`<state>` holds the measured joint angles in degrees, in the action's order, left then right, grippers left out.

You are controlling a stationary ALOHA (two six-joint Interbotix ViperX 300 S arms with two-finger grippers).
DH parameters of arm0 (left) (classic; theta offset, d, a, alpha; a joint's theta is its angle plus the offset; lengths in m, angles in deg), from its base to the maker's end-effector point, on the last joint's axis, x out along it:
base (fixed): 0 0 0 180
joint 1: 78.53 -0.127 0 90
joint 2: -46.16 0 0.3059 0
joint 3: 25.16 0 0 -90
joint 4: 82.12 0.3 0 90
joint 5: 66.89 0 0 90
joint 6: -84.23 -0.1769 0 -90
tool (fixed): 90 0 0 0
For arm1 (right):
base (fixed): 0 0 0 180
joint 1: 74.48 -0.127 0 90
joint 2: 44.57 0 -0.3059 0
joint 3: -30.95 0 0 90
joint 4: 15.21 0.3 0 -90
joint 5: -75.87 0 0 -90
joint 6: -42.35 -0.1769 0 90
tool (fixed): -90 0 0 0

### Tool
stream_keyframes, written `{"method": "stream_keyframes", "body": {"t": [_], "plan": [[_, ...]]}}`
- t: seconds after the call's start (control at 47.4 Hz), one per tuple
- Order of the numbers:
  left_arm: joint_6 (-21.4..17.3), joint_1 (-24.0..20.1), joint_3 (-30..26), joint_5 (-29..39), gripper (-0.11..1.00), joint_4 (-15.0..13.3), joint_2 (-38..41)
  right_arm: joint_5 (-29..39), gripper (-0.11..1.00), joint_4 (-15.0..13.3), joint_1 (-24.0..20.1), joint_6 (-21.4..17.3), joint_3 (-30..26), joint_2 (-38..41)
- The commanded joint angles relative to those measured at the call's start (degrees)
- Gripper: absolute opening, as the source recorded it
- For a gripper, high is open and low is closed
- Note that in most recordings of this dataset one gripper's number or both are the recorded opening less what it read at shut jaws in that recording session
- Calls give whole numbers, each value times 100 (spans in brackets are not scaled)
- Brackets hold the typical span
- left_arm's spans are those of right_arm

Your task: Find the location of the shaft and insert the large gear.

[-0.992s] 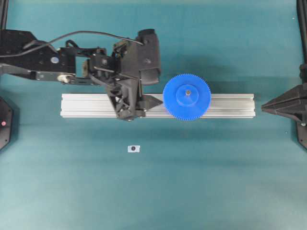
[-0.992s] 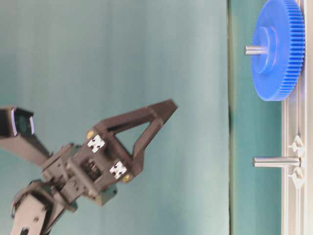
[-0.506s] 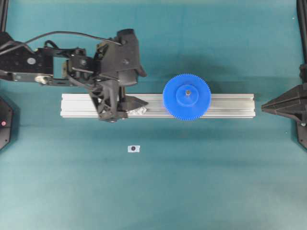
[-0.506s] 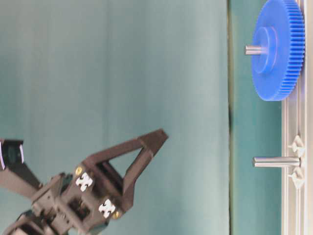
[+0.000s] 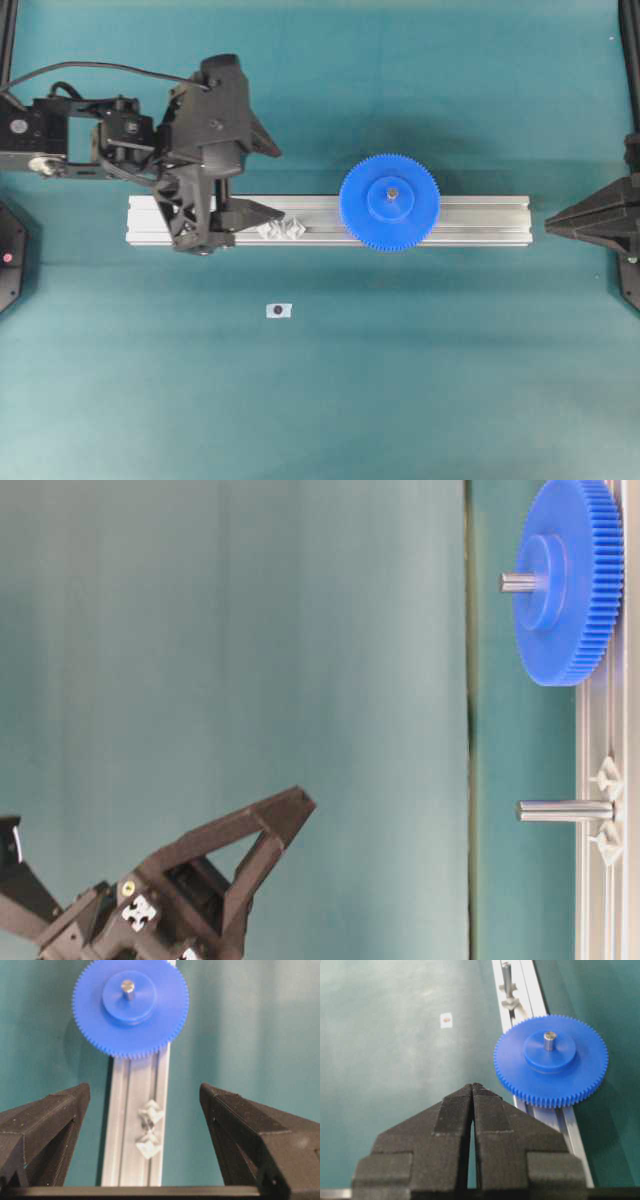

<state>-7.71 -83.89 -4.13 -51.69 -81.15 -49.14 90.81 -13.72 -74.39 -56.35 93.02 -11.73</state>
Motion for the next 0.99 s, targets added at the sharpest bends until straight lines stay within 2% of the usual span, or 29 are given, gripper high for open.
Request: {"method": "stream_keyframes", "body": {"t": [0.0, 0.97], "plan": [[0, 53, 0, -62, 89, 18, -193, -26, 3, 0, 9, -44, -62, 44], [9, 185, 580, -308, 89, 9, -835, -26, 3, 0, 9, -44, -70, 44]]}}
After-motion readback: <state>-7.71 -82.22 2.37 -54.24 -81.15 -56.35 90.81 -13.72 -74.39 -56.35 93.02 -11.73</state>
